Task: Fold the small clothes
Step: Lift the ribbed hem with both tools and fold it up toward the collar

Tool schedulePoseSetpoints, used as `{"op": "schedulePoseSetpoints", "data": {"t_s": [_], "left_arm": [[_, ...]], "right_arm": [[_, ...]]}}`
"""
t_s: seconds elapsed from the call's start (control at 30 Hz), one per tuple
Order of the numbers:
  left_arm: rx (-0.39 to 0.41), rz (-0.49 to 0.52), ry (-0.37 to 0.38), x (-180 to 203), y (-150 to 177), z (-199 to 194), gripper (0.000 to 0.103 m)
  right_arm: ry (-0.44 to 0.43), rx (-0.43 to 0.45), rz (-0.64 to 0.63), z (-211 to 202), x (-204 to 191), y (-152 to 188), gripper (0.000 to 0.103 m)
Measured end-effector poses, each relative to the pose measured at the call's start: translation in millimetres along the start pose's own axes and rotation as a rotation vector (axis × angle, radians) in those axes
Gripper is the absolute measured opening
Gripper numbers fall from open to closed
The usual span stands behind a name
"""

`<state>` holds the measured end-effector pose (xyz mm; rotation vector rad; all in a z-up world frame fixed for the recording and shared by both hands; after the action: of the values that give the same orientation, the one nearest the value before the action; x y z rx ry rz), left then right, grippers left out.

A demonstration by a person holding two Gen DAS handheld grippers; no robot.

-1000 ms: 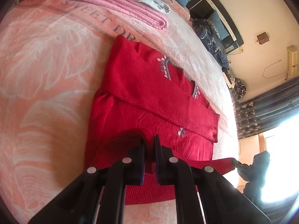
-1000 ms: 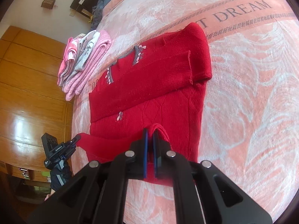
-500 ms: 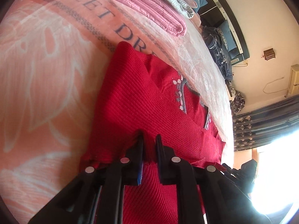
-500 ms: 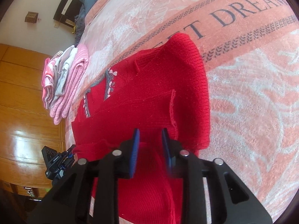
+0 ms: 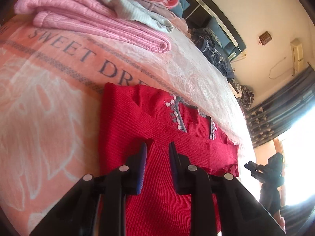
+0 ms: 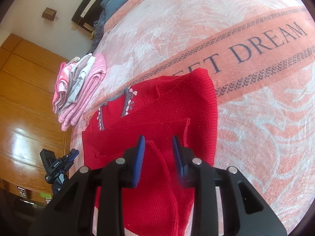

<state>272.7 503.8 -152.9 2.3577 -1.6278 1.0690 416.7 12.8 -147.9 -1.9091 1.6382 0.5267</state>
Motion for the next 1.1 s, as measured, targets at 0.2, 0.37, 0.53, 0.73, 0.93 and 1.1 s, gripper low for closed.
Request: {"op": "schedulePoseSetpoints", "data": {"t_s": [0.2, 0.37, 0.53, 0.73, 0.93, 1.1], "left_arm": [[-0.101, 0.117, -0.180, 11, 8, 33, 0.037], [-0.103, 0.151, -0.245, 4, 14, 43, 0.037], [-0.088, 0.179, -0.222, 6, 11, 43, 0.007], [-0.071, 0.187, -0.153, 11, 11, 36, 0.004], [-0.079, 0.155, -0.166, 5, 11, 40, 0.005], [-0.082, 0.123, -0.180, -1, 11, 43, 0.012]], "right_arm": [[0.008, -0.061, -0.083, 23, -20, 8, 0.032], [0.038, -0.091, -0.144, 34, -28, 11, 0.039], [0.041, -0.104, -0.169, 35, -25, 10, 0.051], [0.063, -0.129, -0.196, 45, -22, 6, 0.051], [0.100, -0.156, -0.220, 63, -19, 5, 0.051], [0.126, -0.163, -0.302, 68, -30, 12, 0.007]]}}
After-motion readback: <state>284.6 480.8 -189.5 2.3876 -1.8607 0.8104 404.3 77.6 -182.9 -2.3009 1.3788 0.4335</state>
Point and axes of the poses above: each gripper's, at about its wrist camera, not at the fingertips, and z roughly the way its jaws point, x to its right, y to its underside, the point moved 5 cm from there along z, roughly the way its jaws point, and after that the axes turned 11 degrees about -x, right-handed, at the moved point
